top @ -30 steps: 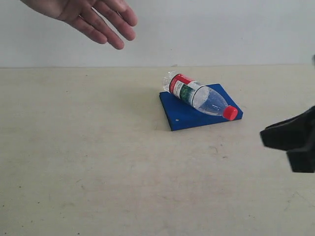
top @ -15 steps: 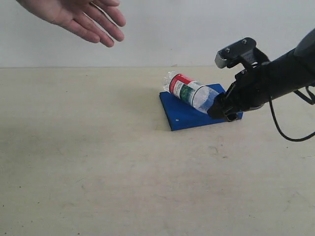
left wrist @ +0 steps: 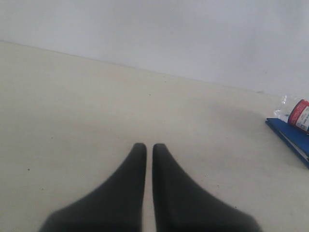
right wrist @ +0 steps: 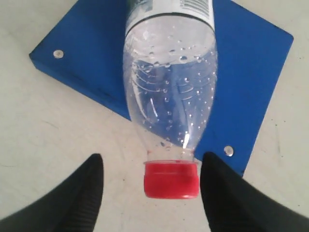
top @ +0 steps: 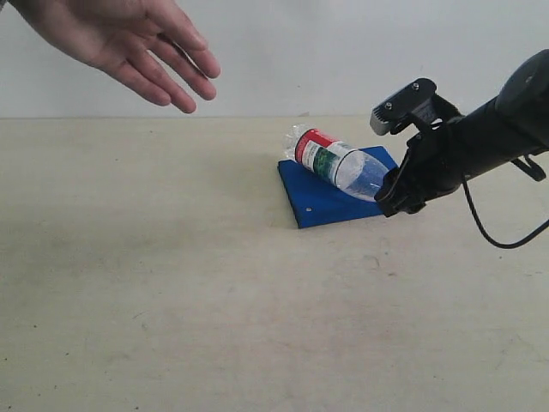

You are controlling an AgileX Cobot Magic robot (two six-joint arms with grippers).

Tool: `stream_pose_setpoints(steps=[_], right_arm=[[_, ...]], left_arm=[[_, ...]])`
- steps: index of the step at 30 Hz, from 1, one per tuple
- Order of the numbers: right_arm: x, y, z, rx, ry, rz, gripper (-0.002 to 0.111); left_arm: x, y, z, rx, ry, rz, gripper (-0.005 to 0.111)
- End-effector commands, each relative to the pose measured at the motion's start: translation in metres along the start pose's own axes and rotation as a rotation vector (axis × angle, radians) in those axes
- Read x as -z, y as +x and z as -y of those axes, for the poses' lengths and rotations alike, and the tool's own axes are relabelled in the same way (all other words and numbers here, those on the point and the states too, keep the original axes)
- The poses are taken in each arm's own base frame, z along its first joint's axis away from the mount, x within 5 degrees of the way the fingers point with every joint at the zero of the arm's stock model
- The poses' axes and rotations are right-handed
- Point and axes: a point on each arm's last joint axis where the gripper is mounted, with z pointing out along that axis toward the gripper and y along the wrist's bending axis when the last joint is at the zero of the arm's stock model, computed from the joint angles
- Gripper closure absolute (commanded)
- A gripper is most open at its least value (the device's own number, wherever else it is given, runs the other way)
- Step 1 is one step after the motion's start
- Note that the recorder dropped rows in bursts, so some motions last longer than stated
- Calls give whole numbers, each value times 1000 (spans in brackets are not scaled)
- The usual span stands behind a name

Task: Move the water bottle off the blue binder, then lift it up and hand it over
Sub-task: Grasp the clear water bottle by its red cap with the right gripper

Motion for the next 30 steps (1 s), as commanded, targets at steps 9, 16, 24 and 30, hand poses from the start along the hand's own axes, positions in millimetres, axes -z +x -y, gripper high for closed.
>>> stream_pose_setpoints(steps=[9, 16, 24, 30], right_arm=[[-10, 4, 4, 12, 28, -19, 56], [-19, 9, 5, -28, 33, -35, 58], [-18, 10, 3, -36, 8, -46, 108], [35, -19, 6, -49, 87, 99, 108]], left_arm=[[0, 1, 0, -1, 7, 3, 102], [0, 1, 0, -1, 7, 5, 102], [0, 1, 0, -1, 7, 5, 102], [0, 1, 0, -1, 7, 5, 102]])
